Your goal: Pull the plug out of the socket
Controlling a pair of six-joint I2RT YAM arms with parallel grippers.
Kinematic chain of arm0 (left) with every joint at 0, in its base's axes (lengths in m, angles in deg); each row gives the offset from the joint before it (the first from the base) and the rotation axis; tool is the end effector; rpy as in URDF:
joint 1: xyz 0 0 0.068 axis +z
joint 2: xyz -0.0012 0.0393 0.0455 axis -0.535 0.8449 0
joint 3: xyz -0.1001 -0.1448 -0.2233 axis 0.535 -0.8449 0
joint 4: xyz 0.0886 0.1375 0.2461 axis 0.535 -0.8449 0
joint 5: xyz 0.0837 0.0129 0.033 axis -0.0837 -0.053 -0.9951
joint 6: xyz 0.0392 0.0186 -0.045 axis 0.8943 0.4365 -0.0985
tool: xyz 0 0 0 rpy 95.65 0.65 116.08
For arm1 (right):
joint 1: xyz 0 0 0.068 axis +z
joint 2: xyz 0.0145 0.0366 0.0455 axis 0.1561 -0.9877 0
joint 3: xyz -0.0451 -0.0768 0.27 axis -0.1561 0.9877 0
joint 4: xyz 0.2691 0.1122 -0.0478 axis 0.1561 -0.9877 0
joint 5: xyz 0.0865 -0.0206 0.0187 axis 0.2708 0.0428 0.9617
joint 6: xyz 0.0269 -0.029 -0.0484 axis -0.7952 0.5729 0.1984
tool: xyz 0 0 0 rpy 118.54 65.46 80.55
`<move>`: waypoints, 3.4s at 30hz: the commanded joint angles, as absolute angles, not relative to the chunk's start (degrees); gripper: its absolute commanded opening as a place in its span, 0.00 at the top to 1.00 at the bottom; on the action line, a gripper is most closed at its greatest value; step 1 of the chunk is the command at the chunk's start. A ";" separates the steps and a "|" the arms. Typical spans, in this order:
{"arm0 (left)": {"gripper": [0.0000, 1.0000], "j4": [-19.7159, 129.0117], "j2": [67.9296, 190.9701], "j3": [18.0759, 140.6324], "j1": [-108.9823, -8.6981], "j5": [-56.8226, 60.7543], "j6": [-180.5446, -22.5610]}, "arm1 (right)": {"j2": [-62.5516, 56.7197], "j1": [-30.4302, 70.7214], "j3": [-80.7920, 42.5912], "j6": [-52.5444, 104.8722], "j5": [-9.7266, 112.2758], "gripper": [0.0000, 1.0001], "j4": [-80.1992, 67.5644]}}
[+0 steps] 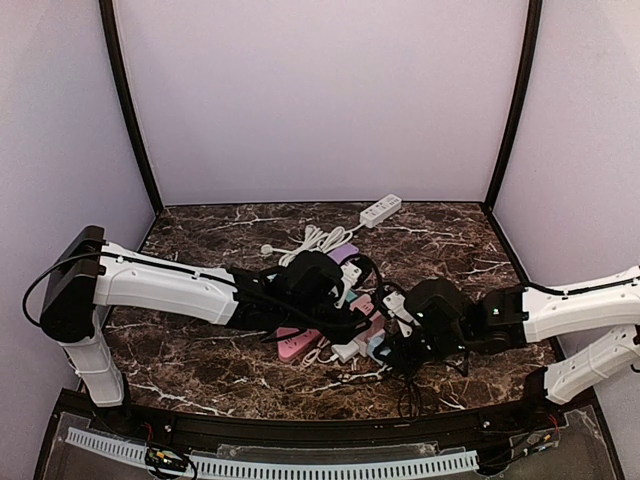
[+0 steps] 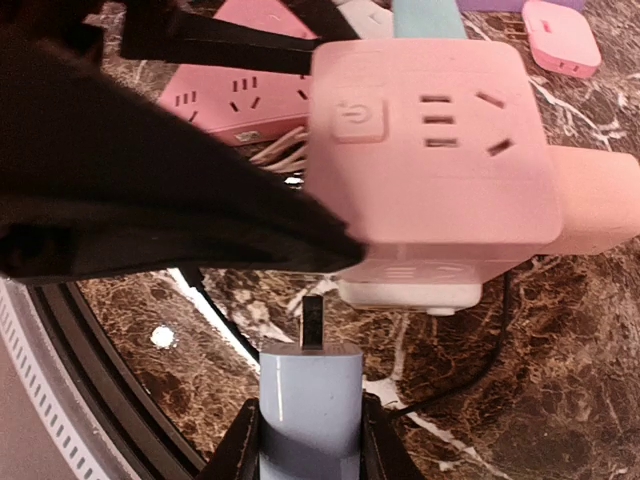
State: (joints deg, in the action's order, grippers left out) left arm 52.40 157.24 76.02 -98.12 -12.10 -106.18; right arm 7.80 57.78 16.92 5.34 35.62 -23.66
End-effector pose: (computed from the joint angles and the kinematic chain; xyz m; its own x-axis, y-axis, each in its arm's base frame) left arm 0.1885 -0.4074 0.2043 -0.4669 0.3609 -0.8073 0.7735 0.6092 -0.1750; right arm 0.1163 0.2542 0.1903 -0.6679 -0.3909 -0.6333 -0.6363 0.7413 0.2135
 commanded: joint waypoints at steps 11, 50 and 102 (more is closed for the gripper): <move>0.84 45.59 157.34 73.28 -96.94 -15.63 -105.96 | 13.74 58.42 15.77 3.61 33.84 1.00 -25.46; 0.05 42.06 135.03 63.89 -87.02 -3.92 -117.11 | -9.76 20.95 1.70 24.62 46.92 1.00 -9.17; 0.09 60.81 142.61 58.94 -90.32 4.22 -137.95 | 13.02 28.25 10.37 7.98 62.73 0.19 -19.74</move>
State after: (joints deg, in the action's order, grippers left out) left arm 56.80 141.05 58.14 -89.09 2.70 -135.05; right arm 7.60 24.86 5.55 15.18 57.74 -17.34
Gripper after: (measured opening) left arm 0.912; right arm 0.814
